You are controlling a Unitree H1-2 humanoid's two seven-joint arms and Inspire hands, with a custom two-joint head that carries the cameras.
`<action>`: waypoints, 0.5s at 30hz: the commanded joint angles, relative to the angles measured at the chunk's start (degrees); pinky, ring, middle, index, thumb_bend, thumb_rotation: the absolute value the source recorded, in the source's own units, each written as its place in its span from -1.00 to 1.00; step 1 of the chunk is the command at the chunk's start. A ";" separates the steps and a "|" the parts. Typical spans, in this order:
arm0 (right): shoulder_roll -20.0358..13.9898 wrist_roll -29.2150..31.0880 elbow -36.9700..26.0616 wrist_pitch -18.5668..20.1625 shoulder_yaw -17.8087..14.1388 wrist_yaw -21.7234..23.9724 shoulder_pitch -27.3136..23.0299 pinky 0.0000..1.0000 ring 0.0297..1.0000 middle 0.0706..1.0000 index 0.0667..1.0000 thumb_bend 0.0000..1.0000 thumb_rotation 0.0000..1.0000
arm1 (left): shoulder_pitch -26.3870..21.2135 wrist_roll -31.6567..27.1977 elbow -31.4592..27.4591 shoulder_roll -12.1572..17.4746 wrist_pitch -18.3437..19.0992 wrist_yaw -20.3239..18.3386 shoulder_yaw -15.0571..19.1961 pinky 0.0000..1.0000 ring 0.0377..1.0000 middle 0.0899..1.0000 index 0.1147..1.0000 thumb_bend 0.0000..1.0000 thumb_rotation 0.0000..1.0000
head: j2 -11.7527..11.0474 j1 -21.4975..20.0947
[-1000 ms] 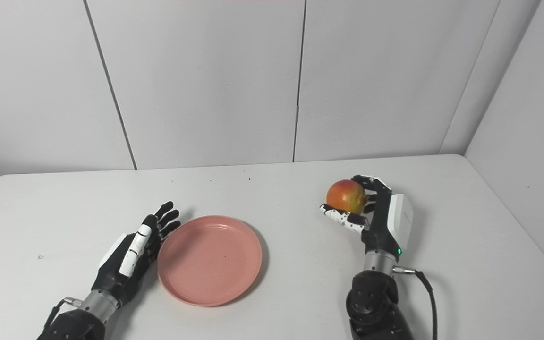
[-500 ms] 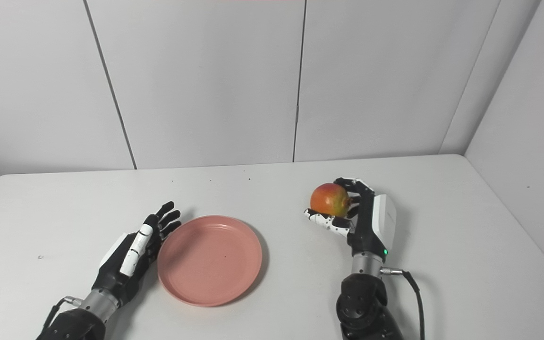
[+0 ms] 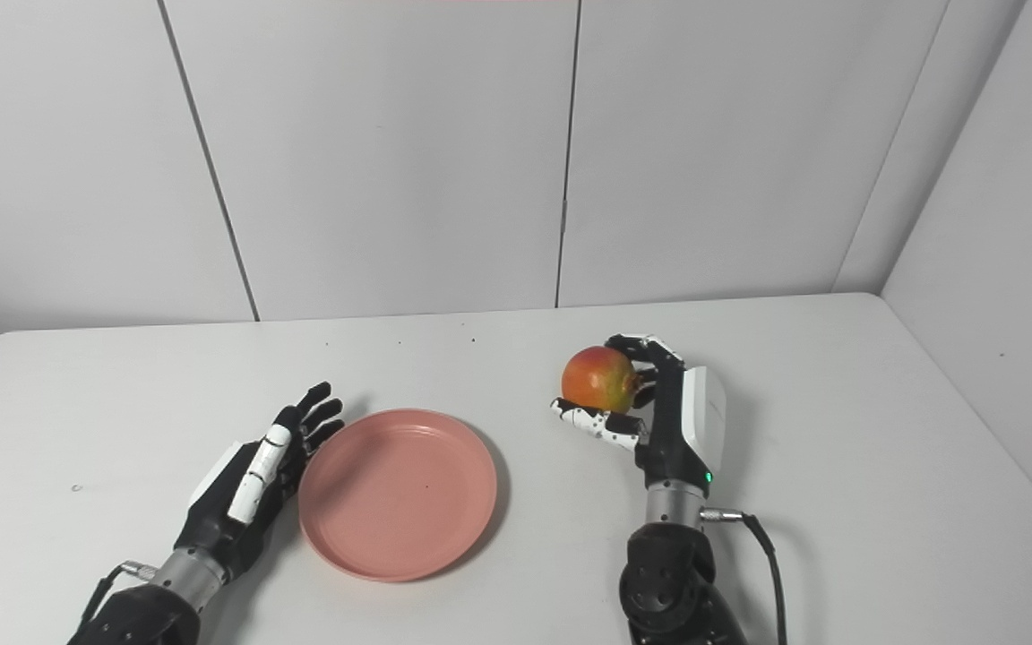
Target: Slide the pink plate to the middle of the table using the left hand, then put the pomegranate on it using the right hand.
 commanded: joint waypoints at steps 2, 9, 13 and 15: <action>0.33 -1.08 -1.62 -3.60 0.57 -0.15 -1.27 -0.35 -0.26 -0.12 0.02 0.02 -1.00 | -0.68 0.17 -1.02 0.25 0.42 -0.37 -0.11 0.87 0.88 0.91 0.92 0.08 1.00 | 0.00 0.19; 0.56 -0.70 -1.90 -4.30 1.25 0.56 -1.13 -0.32 -0.24 -0.08 0.00 0.02 -1.00 | -0.52 0.86 -1.26 0.59 0.27 -0.42 -0.50 0.86 0.88 0.91 0.92 0.05 1.00 | -0.06 0.38; 0.62 -1.05 -2.55 -3.99 1.59 1.18 -1.14 -0.32 -0.24 -0.09 0.00 0.02 -1.00 | -0.58 0.91 -1.14 0.53 0.07 -0.42 -0.52 0.85 0.88 0.90 0.91 0.04 1.00 | -0.04 0.48; 0.64 -1.41 -2.87 -3.74 1.83 1.43 -1.22 -0.31 -0.24 -0.09 0.00 0.02 -1.00 | -0.59 0.94 -1.26 0.43 0.27 -0.30 -0.51 0.85 0.88 0.90 0.91 0.04 1.00 | -0.09 0.49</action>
